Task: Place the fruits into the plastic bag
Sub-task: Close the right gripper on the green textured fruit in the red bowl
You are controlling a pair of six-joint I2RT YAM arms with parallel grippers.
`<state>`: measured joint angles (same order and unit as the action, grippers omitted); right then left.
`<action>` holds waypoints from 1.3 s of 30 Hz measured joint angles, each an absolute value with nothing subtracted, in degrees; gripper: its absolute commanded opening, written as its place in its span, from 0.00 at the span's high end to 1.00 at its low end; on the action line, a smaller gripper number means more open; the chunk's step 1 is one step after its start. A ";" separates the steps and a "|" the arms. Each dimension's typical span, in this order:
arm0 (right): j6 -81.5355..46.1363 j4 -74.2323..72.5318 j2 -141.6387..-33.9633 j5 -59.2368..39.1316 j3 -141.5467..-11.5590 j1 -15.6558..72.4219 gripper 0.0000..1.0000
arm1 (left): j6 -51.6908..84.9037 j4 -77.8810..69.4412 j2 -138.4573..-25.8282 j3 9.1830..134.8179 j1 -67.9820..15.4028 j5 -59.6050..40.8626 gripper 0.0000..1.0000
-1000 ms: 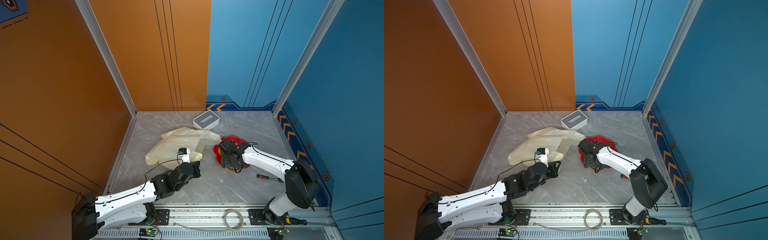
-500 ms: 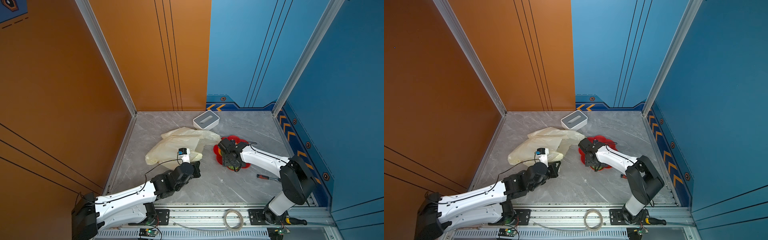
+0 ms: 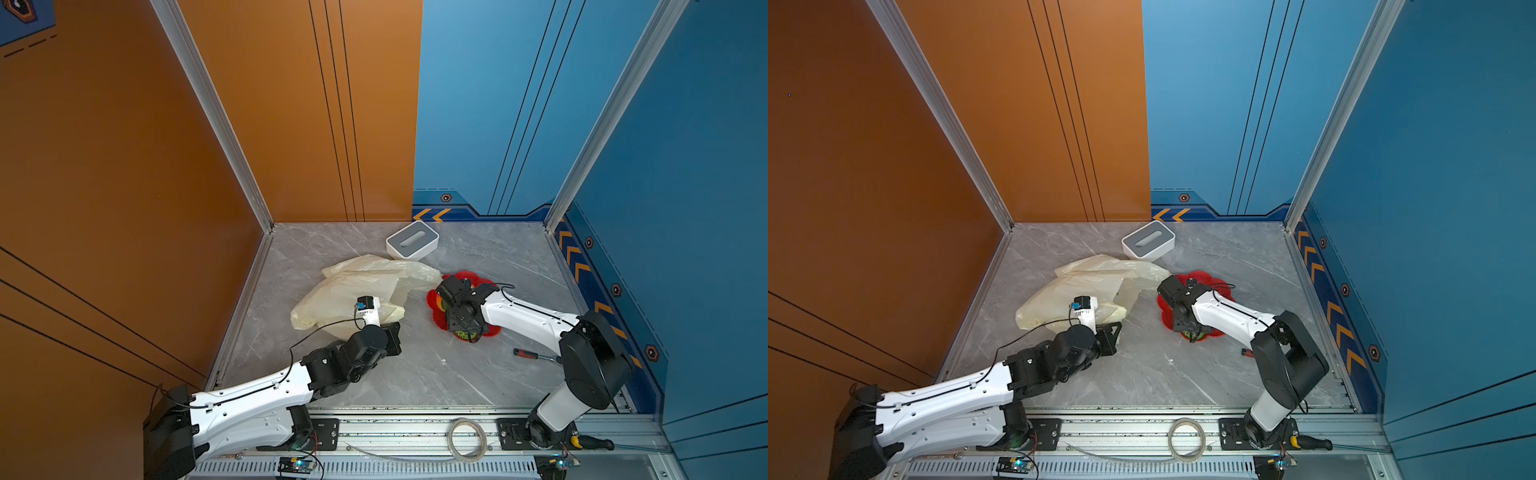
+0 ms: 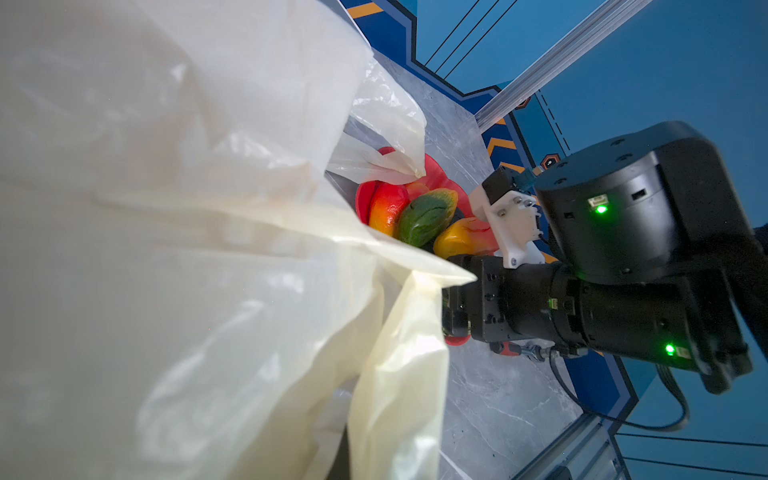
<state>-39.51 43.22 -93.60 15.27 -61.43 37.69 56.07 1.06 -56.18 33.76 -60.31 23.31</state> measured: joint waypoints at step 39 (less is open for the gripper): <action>-38.81 44.58 -85.21 10.79 -60.27 36.73 0.48 | 56.93 1.45 -56.18 33.01 -60.53 23.53 1.00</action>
